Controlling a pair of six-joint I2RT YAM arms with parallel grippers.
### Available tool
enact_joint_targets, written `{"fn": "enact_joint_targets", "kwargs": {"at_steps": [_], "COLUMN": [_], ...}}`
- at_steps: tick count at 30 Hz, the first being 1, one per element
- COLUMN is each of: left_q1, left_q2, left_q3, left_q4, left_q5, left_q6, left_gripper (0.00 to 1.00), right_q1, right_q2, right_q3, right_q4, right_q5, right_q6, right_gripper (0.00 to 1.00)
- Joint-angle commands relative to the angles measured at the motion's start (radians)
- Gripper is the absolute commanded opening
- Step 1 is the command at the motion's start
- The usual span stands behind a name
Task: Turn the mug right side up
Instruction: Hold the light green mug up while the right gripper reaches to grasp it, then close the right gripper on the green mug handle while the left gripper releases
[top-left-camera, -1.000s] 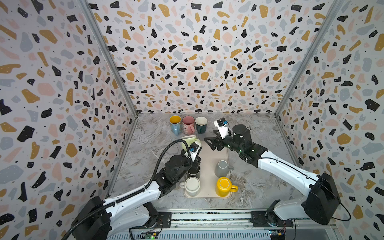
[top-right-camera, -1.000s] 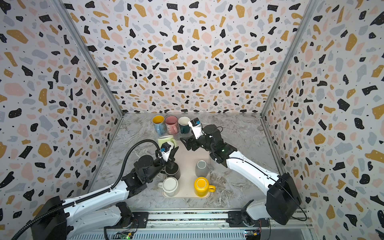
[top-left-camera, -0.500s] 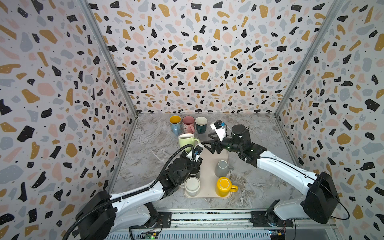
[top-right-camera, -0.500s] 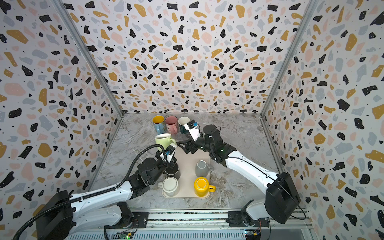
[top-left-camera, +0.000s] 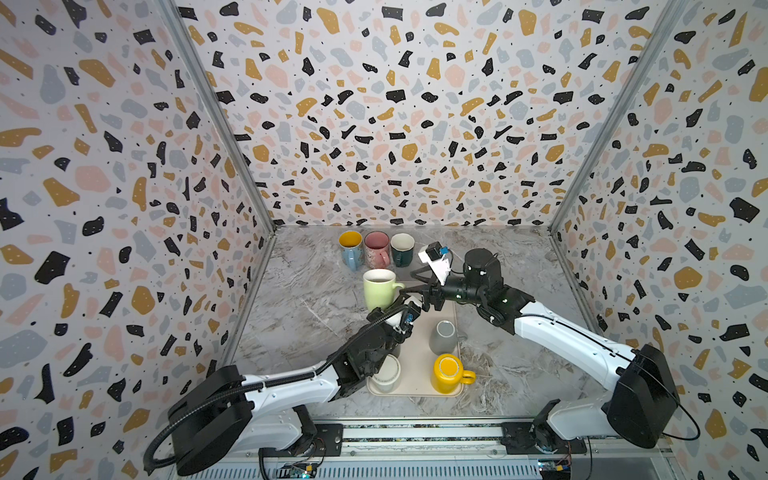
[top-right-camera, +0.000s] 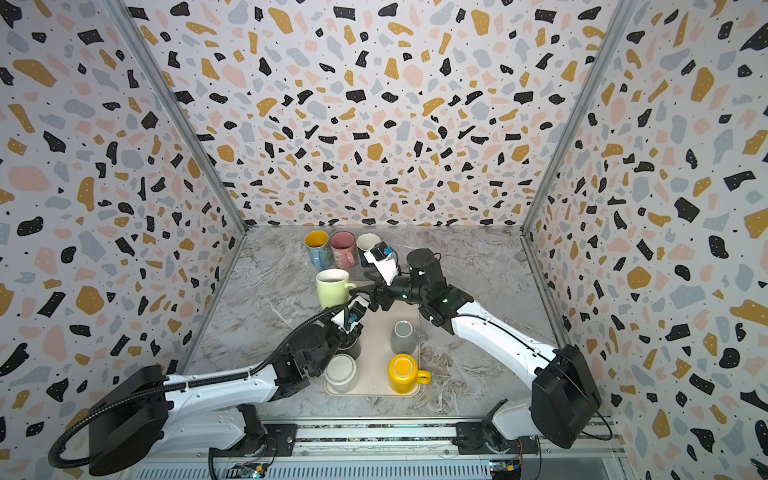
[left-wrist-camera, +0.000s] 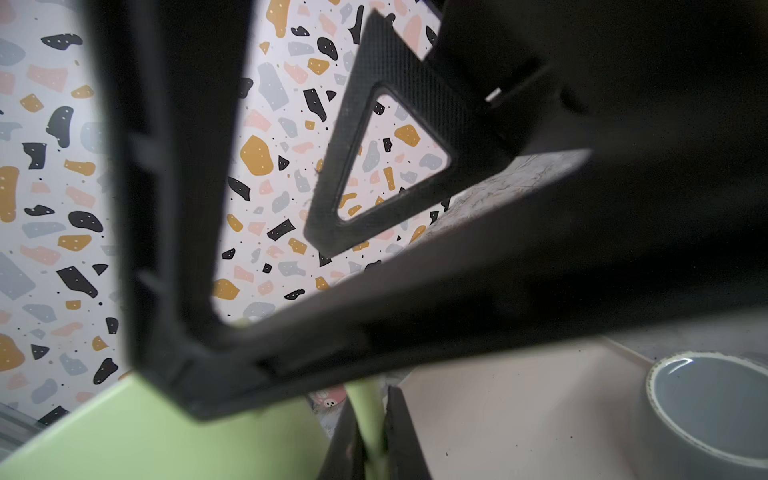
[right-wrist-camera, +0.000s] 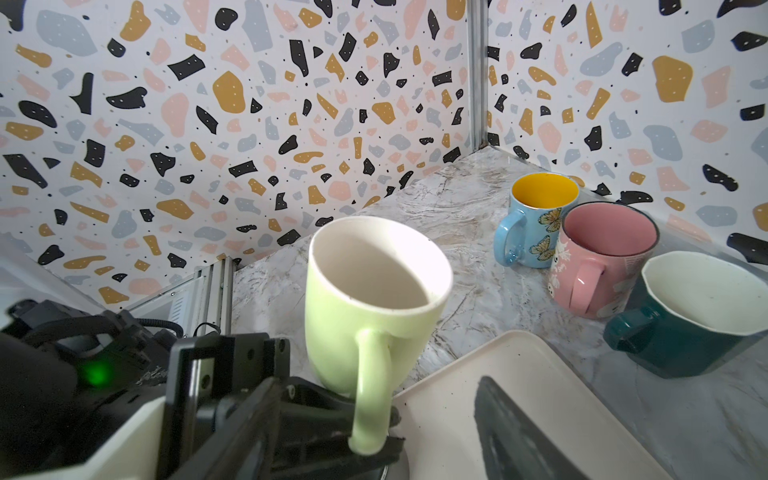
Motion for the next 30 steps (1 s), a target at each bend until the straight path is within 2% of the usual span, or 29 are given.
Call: {"fn": "enact_joint_targets", "kwargs": {"at_steps": [1,14,24,30], "left_q1": [-0.02,-0.094,-0.123,-0.138], "left_q2": [0.005,0.134,0.167,0.174], "left_q3": [0.008,-0.002,-0.007,-0.02], "left_q4": [0.207,0.408,0.457,0.468], "left_q5": [-0.088,-0.248,-0.244,-0.229], "left_q6": [0.107,0.334,0.398,0.435], "left_gripper": [0.0,0.0,0.0,0.0], "right_q1": [-0.005,-0.014,-0.015,-0.024], "right_q2": [-0.006,0.041,0.059,0.062], "right_q3": [0.039,0.052,0.053,0.047], "right_q4": [-0.012,-0.012,-0.005,0.006], "right_q5": [-0.035,-0.089,-0.112,-0.164], "right_q6": [-0.025,-0.031,-0.03,-0.032], "right_gripper": [0.74,0.72,0.7,0.69]}}
